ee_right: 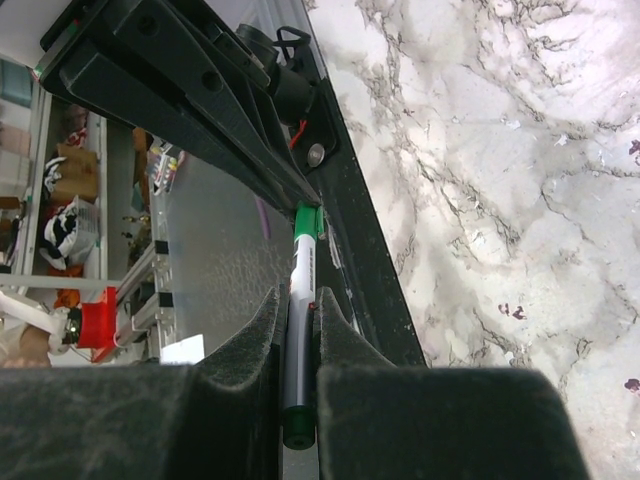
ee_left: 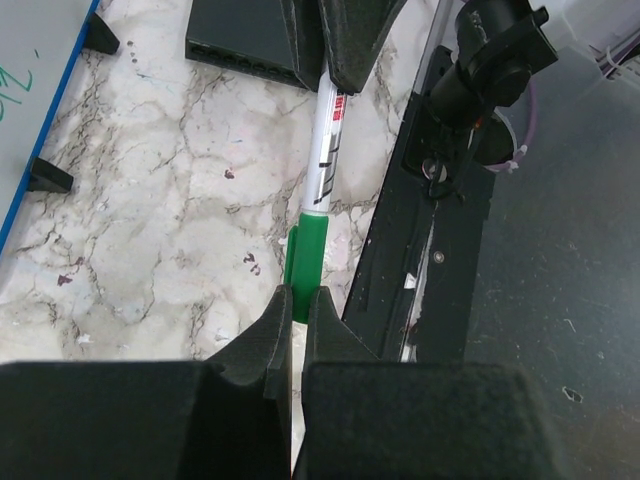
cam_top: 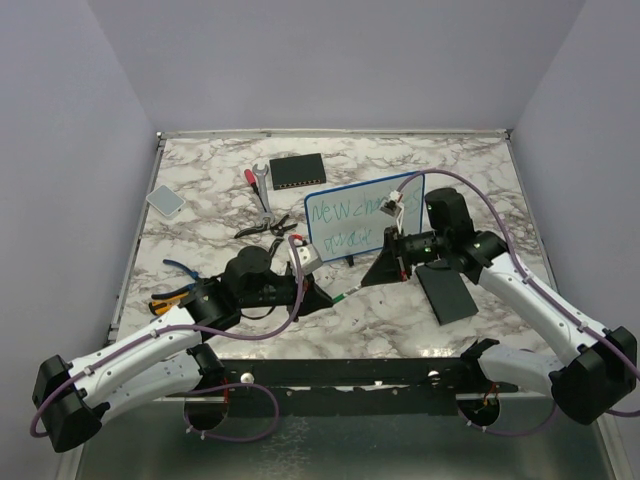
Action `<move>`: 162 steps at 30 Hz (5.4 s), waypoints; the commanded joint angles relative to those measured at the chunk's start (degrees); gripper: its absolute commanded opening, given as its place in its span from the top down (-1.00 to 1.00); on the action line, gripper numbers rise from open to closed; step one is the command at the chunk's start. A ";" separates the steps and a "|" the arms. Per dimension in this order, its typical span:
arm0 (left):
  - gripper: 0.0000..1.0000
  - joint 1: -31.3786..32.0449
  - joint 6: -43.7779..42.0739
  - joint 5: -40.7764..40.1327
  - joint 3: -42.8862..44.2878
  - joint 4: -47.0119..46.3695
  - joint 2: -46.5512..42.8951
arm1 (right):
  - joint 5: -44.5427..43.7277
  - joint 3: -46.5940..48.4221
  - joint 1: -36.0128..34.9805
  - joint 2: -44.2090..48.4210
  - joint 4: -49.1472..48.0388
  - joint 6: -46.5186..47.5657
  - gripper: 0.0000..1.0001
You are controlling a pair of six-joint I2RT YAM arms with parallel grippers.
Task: Write a sentence on the whiteboard
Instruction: Close the whiteboard marker at the center of the board.
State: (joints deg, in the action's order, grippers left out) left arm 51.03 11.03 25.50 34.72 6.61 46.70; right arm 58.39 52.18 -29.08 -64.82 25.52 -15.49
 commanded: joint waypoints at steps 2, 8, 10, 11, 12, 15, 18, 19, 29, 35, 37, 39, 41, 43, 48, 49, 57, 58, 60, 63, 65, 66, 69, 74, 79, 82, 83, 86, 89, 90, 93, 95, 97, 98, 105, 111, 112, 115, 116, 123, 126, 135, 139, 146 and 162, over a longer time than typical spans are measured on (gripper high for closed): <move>1.00 0.03 1.53 -4.03 1.82 -15.27 -0.03 | 1.60 -2.30 -4.41 -1.00 -0.55 -1.82 0.99; 1.00 0.03 1.91 -4.85 1.71 -16.18 -0.02 | 1.28 -3.37 -5.48 -1.10 -2.36 -3.08 0.99; 1.00 0.01 2.21 -4.99 1.55 -16.67 -0.11 | 1.24 -4.00 -5.78 -1.01 -3.25 -3.72 0.99; 1.00 0.04 2.24 -5.01 1.56 -16.95 -0.11 | 1.06 -4.34 -5.89 -0.96 -3.66 -3.98 0.99; 1.00 0.04 2.34 -5.08 1.58 -17.06 -0.12 | 0.85 -4.53 -6.00 -0.98 -3.86 -4.14 0.99; 1.00 0.03 2.60 -5.29 1.41 -17.37 -0.16 | 0.35 -4.92 -6.61 -0.97 -4.25 -4.46 0.99; 1.00 0.09 2.86 -5.39 1.26 -17.94 -0.22 | -0.09 -5.40 -7.07 -0.88 -5.29 -5.11 0.99; 1.00 -0.01 2.86 -5.23 1.24 -17.99 -0.16 | -0.63 -5.58 -7.12 -0.72 -5.53 -5.24 0.99; 0.52 0.00 4.08 -11.58 1.85 -8.16 -2.01 | -17.58 -3.44 -7.11 3.93 -0.79 -3.77 0.99; -0.33 -0.03 5.58 -11.62 0.86 -0.86 -4.90 | -20.36 -1.38 -5.77 3.63 2.46 -0.44 0.99; -0.40 0.01 5.53 -9.87 1.58 1.11 -4.23 | -19.68 -0.31 -5.07 2.84 3.52 0.07 0.99; -0.41 0.00 4.83 -7.89 2.36 2.48 -3.00 | -18.57 0.61 -4.62 2.81 3.74 0.26 0.99; -0.41 -0.02 2.93 -5.37 3.18 3.63 -1.42 | -17.83 1.53 -4.33 3.14 4.16 0.54 0.99; -0.41 -0.04 0.98 -3.57 4.31 4.54 0.14 | -16.69 2.66 -4.19 3.36 4.72 0.83 0.99; -0.40 0.04 -1.80 2.54 6.60 5.20 4.61 | -11.44 2.97 -4.19 3.30 4.97 1.08 0.99; -0.39 0.09 -2.13 3.71 6.93 5.25 5.44 | -11.15 2.85 -4.20 3.41 4.98 1.25 0.99; -0.38 0.38 -3.56 3.99 7.39 6.29 8.60 | -8.57 3.07 -4.14 4.04 5.96 2.12 0.99; -0.37 0.59 -3.56 4.23 7.38 6.34 8.97 | -8.56 3.25 -4.20 3.94 6.13 2.26 0.99; -0.28 0.82 -3.75 4.63 7.45 6.60 9.56 | -8.22 3.61 -4.20 3.71 6.59 2.63 0.99; 0.00 1.10 -4.13 4.66 7.64 6.83 9.82 | -7.88 4.04 -4.23 3.40 6.91 3.13 0.99; 0.09 1.23 -4.39 4.50 7.77 6.84 9.65 | -7.73 4.11 -4.16 3.07 6.99 3.23 0.99; 0.14 1.22 -4.42 4.48 7.81 6.84 9.64 | -7.62 4.18 -4.19 2.96 6.95 3.35 0.99; 0.33 1.30 -4.53 4.85 7.82 6.83 10.03 | -7.31 4.09 -4.18 2.70 6.79 3.40 0.99; 0.68 1.62 -5.12 4.96 7.95 6.84 10.25 | -6.35 4.01 -4.19 2.03 6.91 3.75 0.99; 1.00 2.01 -5.82 4.01 8.26 6.83 10.07 | -4.87 3.59 -4.19 1.14 6.83 3.81 0.99; 1.00 2.09 -6.18 3.07 8.35 6.54 9.64 | -4.36 3.03 -4.23 0.72 6.55 3.76 0.99; 1.00 2.09 -6.19 2.64 8.27 6.30 9.33 | -4.09 2.75 -4.22 0.62 6.30 3.45 0.99; 1.00 2.06 -6.26 1.42 8.09 5.27 8.63 | -3.15 1.41 -4.35 0.48 4.71 2.30 0.99; 1.00 2.09 -5.85 1.14 7.92 3.89 8.48 | -3.34 -0.08 -4.98 0.48 3.57 1.62 0.99; 1.00 2.08 -5.78 1.07 7.83 3.45 8.57 | -3.37 -0.49 -5.26 0.48 3.24 1.32 0.99; 1.00 2.09 -5.58 0.79 7.65 2.30 8.54 | -3.66 -1.70 -6.00 0.99 2.22 0.38 0.99; 1.00 2.08 -5.46 0.62 7.64 1.66 8.43 | -4.03 -2.45 -6.36 1.25 1.58 -0.18 0.99; 1.00 2.13 -5.40 0.33 7.64 1.12 8.37 | -3.63 -3.79 -6.95 1.51 -0.47 -1.71 0.99; 1.00 2.11 -5.38 0.13 7.64 0.77 8.33 | -3.41 -4.47 -7.36 1.64 -1.56 -2.51 0.99; 1.00 2.06 -4.72 -0.72 7.30 -1.22 8.20 | -3.95 -7.40 -10.18 1.54 -6.61 -6.09 0.99; 1.00 2.07 -3.96 -1.30 6.78 -3.11 7.33 | -5.16 -8.84 -12.16 1.41 -8.52 -7.81 0.99; 1.00 2.07 -3.84 -1.35 6.65 -3.44 7.16 | -5.28 -9.05 -12.59 1.38 -9.02 -8.17 0.99; 1.00 2.04 -3.32 -1.42 6.46 -4.37 7.01 | -5.93 -9.75 -13.60 1.15 -10.30 -9.12 0.99; 1.00 1.99 -3.17 -1.34 6.42 -4.61 7.00 | -6.18 -9.90 -13.97 1.10 -10.57 -9.39 0.99; 1.00 1.46 -2.53 -1.11 6.53 -6.17 7.01 | -7.96 -11.17 -16.18 0.66 -12.72 -11.01 0.99; 1.00 0.96 -2.10 -1.00 6.50 -6.36 6.92 | -8.50 -11.79 -17.00 0.50 -13.87 -11.69 0.99; 1.00 -1.07 -0.02 0.54 6.16 -10.38 6.92 | -10.20 -12.82 -19.09 -0.28 -15.89 -13.21 0.99; 1.00 -1.81 -0.13 0.70 6.17 -11.30 7.00 | -10.54 -12.55 -20.22 -0.77 -16.46 -14.06 0.99; 1.00 -2.29 -1.47 3.06 7.08 -11.69 8.64 | -10.59 -11.34 -21.68 -3.77 -16.73 -15.41 0.99; 1.00 -6.26 1.11 3.86 5.94 -17.28 8.57 | -9.85 -13.65 -25.54 -8.31 -27.28 -23.89 0.99</move>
State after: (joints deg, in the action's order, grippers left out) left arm 47.68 6.48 31.99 36.77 29.21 56.40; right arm 40.42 40.66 -47.75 -70.74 2.26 -32.97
